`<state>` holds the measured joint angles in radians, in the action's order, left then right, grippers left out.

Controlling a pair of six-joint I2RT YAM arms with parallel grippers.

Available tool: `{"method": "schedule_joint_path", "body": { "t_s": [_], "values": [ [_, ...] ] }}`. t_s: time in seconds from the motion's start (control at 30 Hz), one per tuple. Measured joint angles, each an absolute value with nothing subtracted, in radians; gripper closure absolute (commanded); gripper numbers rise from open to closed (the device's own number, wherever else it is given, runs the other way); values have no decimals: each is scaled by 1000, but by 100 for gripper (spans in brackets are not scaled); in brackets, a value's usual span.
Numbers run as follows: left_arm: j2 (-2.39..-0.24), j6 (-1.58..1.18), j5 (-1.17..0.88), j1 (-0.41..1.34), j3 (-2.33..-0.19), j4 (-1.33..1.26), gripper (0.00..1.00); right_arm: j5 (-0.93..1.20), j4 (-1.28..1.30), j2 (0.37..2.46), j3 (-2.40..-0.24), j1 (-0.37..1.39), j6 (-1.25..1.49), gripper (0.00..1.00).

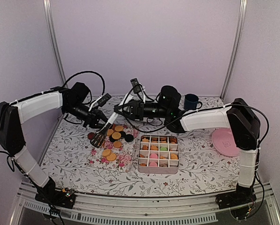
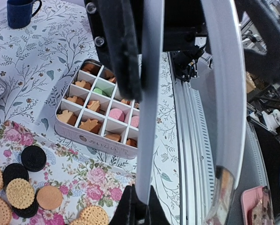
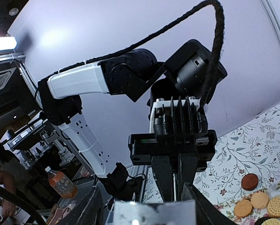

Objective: Pack the cookies
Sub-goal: Pass from the left arm to the right

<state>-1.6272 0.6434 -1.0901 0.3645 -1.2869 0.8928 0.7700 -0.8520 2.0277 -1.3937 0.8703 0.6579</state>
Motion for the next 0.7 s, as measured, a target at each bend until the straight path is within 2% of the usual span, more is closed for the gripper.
{"method": "schedule_joint_path", "body": {
  "t_s": [0.3, 0.53, 0.7],
  "values": [
    [-1627, 658, -1082, 368, -1287, 902, 100, 828, -824, 2078, -1446, 870, 670, 53],
    [-1627, 660, -1068, 376, -1287, 907, 100, 847, -815, 2083, -1454, 869, 672, 63],
    [-1627, 643, -1059, 377, -1289, 916, 92, 838, -807, 2083, -1449, 869, 653, 66]
  ]
}}
